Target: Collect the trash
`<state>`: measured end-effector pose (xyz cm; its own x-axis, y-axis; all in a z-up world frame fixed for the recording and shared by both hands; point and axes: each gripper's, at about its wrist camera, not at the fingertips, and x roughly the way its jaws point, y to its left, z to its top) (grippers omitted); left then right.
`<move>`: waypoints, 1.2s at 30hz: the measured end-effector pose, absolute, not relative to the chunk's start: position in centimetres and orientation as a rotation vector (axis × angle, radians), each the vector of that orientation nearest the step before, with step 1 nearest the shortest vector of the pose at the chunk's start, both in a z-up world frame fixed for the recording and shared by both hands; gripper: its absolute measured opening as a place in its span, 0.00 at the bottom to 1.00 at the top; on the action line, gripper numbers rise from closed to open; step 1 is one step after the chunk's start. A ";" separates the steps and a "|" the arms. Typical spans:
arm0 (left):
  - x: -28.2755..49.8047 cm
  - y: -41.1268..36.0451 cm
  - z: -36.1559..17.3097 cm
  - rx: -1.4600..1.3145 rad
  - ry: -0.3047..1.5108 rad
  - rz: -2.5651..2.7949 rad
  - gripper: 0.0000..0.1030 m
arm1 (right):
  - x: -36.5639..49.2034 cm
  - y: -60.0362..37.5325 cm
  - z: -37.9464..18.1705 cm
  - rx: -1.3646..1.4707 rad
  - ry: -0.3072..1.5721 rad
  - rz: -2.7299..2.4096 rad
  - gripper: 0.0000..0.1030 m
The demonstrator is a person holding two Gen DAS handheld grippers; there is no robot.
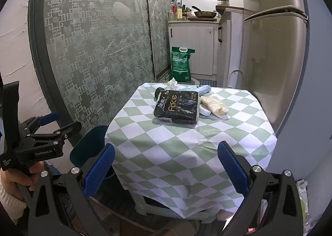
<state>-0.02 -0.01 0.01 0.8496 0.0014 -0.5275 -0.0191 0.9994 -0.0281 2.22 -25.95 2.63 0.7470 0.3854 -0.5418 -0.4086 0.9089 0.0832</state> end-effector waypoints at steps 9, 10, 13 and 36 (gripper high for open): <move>0.0 -0.1 -0.1 -0.026 0.555 0.007 0.97 | 2.2 -25.8 2.7 -0.039 0.584 0.429 0.97; 0.0 -0.1 -0.1 -0.025 0.555 0.007 0.97 | 2.2 -25.7 2.6 -0.039 0.585 0.429 0.97; 0.1 -0.2 -0.1 -0.025 0.558 0.008 0.97 | 2.1 -25.8 2.9 -0.038 0.584 0.435 0.97; 0.1 -0.1 -0.2 -0.024 0.561 0.007 0.97 | 2.1 -25.8 2.7 -0.040 0.586 0.432 0.97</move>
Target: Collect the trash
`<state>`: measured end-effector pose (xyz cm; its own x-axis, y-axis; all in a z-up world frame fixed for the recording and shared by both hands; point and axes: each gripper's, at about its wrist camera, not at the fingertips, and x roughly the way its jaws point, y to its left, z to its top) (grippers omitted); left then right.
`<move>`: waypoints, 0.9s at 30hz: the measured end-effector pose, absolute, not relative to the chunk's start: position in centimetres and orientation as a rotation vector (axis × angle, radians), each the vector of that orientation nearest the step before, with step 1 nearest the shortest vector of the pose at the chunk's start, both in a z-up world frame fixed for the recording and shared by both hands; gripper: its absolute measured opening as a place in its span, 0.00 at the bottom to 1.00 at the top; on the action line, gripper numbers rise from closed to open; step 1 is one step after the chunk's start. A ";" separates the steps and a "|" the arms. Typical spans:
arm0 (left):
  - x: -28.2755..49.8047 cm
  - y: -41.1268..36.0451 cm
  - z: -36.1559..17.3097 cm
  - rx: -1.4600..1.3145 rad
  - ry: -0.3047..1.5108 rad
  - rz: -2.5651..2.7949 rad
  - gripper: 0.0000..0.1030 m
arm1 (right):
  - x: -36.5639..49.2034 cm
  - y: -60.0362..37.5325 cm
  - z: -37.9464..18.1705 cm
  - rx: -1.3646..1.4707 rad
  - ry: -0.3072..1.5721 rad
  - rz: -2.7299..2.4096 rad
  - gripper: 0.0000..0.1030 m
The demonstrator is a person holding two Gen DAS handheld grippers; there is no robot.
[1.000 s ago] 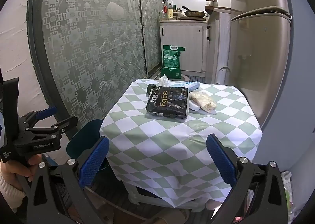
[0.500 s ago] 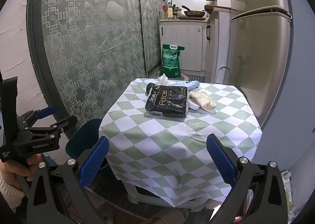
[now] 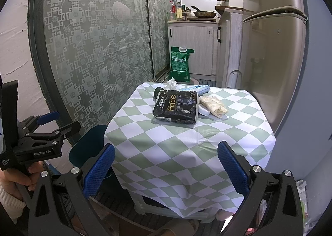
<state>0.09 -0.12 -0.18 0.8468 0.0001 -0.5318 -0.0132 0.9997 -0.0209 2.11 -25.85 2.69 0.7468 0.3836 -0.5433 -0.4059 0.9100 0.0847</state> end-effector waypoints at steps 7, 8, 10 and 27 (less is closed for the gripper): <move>0.1 -0.1 -0.3 -0.024 0.560 0.006 0.97 | 2.1 -25.8 2.6 -0.041 0.586 0.433 0.97; 0.1 -0.1 -0.3 -0.024 0.559 0.006 0.97 | 2.1 -25.9 2.6 -0.041 0.586 0.432 0.97; 0.1 -0.1 -0.2 -0.025 0.560 0.007 0.97 | 2.2 -25.9 2.6 -0.041 0.587 0.432 0.97; 0.0 -0.3 0.0 -0.025 0.561 0.007 0.97 | 2.1 -25.8 2.6 -0.043 0.585 0.433 0.97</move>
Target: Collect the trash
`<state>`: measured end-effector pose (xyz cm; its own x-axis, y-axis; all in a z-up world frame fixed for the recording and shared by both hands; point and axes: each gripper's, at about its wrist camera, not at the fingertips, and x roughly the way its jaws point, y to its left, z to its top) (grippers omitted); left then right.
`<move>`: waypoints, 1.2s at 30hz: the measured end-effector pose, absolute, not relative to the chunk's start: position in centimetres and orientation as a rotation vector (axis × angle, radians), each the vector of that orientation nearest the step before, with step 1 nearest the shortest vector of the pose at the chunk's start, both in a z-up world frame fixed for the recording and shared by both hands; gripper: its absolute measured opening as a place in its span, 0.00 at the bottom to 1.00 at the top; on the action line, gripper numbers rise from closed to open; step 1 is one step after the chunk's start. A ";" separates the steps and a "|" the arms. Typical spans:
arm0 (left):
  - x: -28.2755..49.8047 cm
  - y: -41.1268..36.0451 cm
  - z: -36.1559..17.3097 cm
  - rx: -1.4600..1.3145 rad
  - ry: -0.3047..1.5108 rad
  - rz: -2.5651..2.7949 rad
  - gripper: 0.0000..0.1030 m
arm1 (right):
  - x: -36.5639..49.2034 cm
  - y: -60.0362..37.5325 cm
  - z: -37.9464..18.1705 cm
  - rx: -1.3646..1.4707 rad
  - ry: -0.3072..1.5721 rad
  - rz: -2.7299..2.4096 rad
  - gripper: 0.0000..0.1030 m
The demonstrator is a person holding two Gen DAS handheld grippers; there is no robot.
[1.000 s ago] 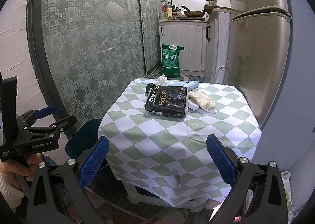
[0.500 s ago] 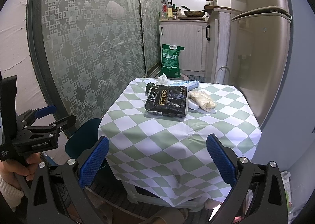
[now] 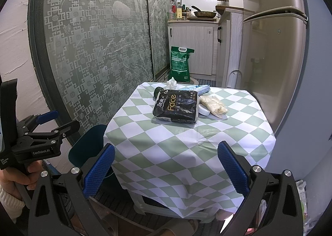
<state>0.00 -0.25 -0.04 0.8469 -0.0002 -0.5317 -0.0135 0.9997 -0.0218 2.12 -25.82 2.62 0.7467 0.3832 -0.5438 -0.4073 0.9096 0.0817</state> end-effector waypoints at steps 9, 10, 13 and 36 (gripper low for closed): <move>0.0 -0.2 0.0 -0.027 0.561 0.005 0.97 | 2.1 -25.8 2.6 -0.043 0.586 0.434 0.97; 0.0 -0.2 0.0 -0.027 0.562 0.003 0.97 | 2.1 -25.8 2.6 -0.041 0.586 0.435 0.97; 0.0 -0.3 -0.1 -0.027 0.559 -0.003 0.97 | 2.1 -25.9 2.6 -0.030 0.583 0.437 0.97; 3.3 0.2 2.1 -0.037 0.551 -0.236 0.71 | 4.0 -25.2 3.1 0.013 0.622 0.397 0.89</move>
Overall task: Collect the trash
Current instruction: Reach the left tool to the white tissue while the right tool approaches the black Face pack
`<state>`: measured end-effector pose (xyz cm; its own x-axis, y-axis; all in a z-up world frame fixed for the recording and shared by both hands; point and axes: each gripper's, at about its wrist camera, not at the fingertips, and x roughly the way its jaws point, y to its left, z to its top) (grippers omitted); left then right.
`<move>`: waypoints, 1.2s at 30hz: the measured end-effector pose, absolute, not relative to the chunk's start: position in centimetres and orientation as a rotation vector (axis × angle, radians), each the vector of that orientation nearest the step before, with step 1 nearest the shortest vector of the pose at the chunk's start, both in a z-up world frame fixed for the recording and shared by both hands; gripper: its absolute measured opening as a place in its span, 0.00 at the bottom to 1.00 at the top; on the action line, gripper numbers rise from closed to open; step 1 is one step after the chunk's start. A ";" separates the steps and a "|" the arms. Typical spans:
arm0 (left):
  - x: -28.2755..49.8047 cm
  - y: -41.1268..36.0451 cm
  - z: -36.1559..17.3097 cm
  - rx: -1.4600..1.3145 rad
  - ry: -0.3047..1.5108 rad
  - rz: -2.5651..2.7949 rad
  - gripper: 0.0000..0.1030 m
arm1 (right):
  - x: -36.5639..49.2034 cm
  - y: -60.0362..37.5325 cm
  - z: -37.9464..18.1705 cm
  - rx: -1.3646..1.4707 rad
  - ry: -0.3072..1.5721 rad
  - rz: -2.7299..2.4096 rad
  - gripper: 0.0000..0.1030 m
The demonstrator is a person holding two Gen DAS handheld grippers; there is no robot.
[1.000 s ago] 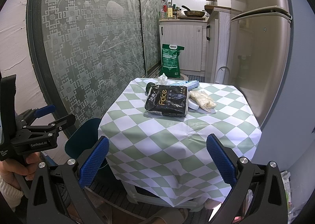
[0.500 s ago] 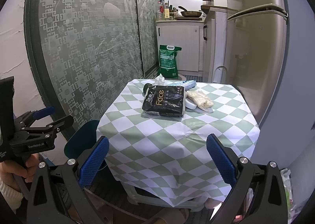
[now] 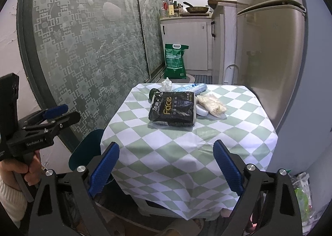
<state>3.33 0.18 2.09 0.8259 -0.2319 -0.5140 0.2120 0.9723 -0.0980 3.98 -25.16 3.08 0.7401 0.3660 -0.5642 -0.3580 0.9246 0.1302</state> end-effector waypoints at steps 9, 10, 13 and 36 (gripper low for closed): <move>6.5 -0.3 4.0 -0.027 0.543 -0.331 0.54 | 6.6 -23.5 3.1 0.003 0.644 0.412 0.86; 7.0 -0.4 4.3 -0.027 0.544 -0.342 0.53 | 7.0 -23.3 3.1 0.002 0.648 0.412 0.86; 8.3 -0.7 4.8 -0.024 0.550 -0.363 0.52 | 8.0 -23.0 2.9 -0.001 0.659 0.406 0.86; 13.7 -2.9 3.0 -0.039 0.623 -0.533 0.39 | 13.7 -21.0 -0.3 -0.047 0.734 0.263 0.83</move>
